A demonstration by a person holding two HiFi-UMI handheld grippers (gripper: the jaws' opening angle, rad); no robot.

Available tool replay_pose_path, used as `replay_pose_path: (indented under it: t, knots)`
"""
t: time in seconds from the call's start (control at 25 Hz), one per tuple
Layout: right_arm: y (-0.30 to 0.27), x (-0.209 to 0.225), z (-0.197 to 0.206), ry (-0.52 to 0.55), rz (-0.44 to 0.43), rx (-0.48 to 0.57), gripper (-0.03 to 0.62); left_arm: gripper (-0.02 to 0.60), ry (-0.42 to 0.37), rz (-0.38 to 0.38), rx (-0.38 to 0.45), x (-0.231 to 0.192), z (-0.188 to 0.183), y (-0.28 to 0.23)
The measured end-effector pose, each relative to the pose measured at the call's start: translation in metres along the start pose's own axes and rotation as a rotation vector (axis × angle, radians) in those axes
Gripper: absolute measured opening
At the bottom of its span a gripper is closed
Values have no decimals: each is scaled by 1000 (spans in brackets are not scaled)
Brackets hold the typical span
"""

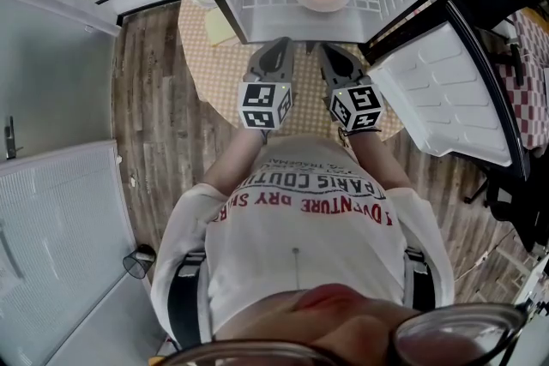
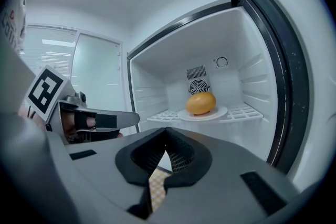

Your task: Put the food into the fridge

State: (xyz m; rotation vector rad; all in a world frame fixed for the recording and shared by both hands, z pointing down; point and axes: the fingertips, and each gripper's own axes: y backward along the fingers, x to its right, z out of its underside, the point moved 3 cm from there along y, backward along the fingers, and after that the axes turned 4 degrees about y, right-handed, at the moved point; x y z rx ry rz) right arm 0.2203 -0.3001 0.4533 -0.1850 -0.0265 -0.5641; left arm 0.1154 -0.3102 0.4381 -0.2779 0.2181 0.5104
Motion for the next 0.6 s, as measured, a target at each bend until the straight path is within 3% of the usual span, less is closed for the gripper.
replay_pose_path:
  t: [0.6]
  knots:
    - [4,-6,1,16,11,-18,25,28,5,-1,-16,2,9,2]
